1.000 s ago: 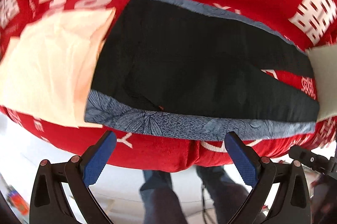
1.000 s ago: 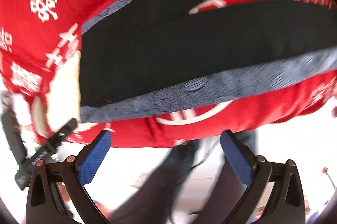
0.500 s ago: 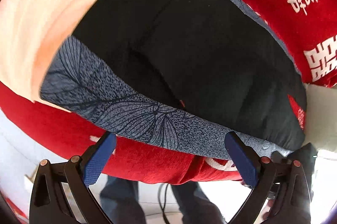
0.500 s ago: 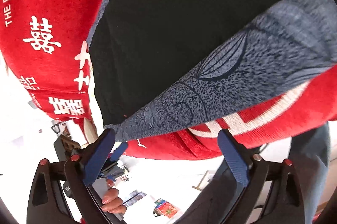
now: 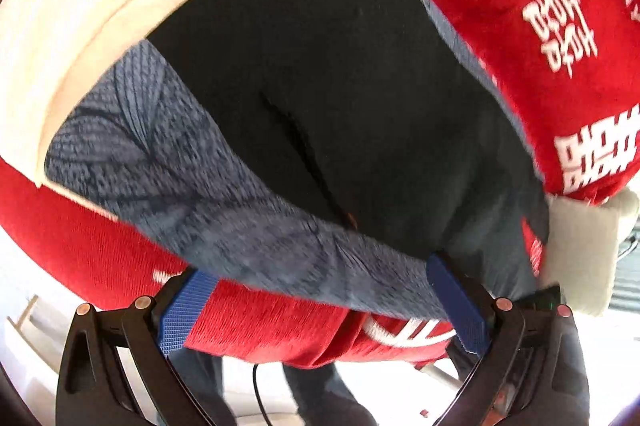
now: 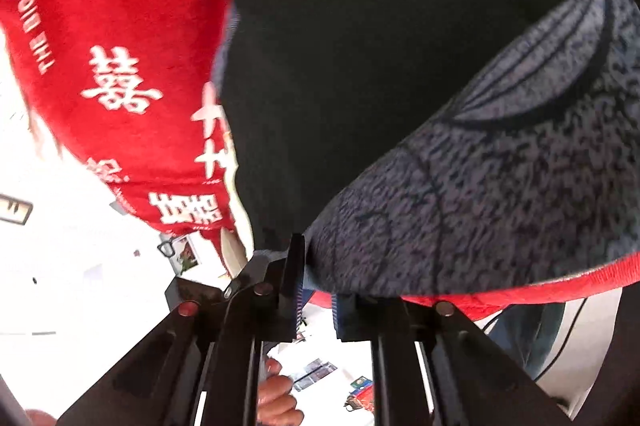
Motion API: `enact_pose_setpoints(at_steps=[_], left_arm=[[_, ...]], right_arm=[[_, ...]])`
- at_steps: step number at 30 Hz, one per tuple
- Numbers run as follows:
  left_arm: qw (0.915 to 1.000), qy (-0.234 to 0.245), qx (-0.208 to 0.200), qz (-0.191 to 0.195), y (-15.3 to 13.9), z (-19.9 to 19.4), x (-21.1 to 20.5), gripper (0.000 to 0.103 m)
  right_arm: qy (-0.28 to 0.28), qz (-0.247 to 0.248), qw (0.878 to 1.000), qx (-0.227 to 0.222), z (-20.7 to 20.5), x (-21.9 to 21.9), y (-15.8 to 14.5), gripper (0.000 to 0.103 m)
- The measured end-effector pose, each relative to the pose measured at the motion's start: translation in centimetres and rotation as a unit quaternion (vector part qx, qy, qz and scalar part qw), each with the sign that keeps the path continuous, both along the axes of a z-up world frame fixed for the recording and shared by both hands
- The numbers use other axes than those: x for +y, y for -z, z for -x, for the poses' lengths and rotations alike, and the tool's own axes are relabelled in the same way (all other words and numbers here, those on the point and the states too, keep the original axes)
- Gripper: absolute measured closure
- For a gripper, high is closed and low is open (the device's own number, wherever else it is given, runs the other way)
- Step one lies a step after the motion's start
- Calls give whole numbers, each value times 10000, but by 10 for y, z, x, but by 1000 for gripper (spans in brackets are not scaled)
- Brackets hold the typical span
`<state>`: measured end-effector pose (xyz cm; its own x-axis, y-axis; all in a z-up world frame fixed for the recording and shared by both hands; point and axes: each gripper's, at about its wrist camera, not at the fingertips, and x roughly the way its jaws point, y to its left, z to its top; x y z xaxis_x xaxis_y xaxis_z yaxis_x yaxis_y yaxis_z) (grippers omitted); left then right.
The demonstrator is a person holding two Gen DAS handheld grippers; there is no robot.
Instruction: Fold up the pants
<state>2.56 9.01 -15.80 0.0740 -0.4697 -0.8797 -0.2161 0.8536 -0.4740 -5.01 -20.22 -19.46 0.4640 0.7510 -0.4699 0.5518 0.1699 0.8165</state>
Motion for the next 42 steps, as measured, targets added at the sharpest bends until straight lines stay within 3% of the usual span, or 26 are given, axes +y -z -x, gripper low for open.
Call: enact_pose_setpoints(at_steps=[4, 5, 6, 7, 8, 10, 12, 18, 21, 23, 24, 25, 26, 28, 34, 37, 42], left_arm=[[9993, -354, 63, 52, 5, -10, 12, 1], [9991, -427, 53, 2, 6, -11, 13, 5], [9990, -451, 46, -38, 7, -13, 14, 26], [9991, -411, 89, -1, 9, -15, 12, 56], [9990, -379, 163, 145, 13, -17, 10, 68], [9990, -379, 137, 205, 14, -18, 10, 70], [9996, -238, 25, 136, 8, -19, 5, 79], [10000, 28, 21, 78, 4, -25, 2, 79], [9999, 139, 32, 41, 5, -27, -1, 79], [9998, 204, 52, 36, 6, -28, -1, 79], [9997, 249, 52, 35, 5, -28, -2, 79], [9996, 292, 41, 43, 4, -29, -3, 79], [9993, 357, 1, 49, 2, -30, -3, 79], [9986, 524, -89, 62, -6, -31, -5, 79], [9960, 777, -364, 267, -35, -44, -8, 79], [9949, 751, -570, 360, -55, -56, -10, 79], [9937, 576, -866, 422, -82, -87, -22, 79]], right_arm=[[-123, 3, 9996, -262, -5, -2, -15, 90], [-160, 24, 9995, -284, -6, -2, -17, 90], [-234, 60, 9992, -310, -5, -2, -19, 90], [-290, 88, 9991, -313, -5, -2, -19, 90], [-321, 98, 9989, -313, -3, -3, -18, 87], [-367, 139, 9990, -209, -2, -3, -13, 86], [-332, 209, 9992, -88, 5, -9, -7, 79], [383, 221, 9990, 71, 40, -46, 8, 60], [907, -102, 9958, 4, 59, -63, 17, 47], [1365, -395, 9898, -43, 69, -72, 24, 47], [1534, -498, 9869, -41, 72, -74, 27, 54], [1660, -537, 9847, 1, 74, -74, 28, 67], [1722, -491, 9838, 92, 75, -73, 29, 97], [1574, -19, 9872, 244, 73, -70, 16, 97], [816, 1299, 9880, -193, 39, -72, -58, 97], [504, 1668, 9836, -468, 16, -77, -91, 97], [-38, 1885, 9794, -727, -37, -93, -119, 97]])
